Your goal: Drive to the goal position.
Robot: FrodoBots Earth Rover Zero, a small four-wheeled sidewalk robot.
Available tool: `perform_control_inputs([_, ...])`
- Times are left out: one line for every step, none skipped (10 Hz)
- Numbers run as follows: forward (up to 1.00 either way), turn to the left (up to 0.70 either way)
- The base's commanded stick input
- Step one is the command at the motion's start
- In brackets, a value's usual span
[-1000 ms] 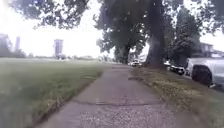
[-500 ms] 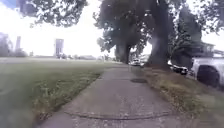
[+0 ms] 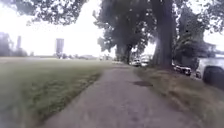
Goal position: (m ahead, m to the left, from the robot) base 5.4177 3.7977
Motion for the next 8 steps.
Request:
perform_control_inputs([0.70,0.00])
perform_control_inputs([0.70,0.00])
perform_control_inputs([0.70,0.00])
perform_control_inputs([0.70,0.00])
perform_control_inputs([0.70,0.00])
perform_control_inputs([0.70,0.00])
perform_control_inputs([0.70,0.00])
perform_control_inputs([0.70,-0.03])
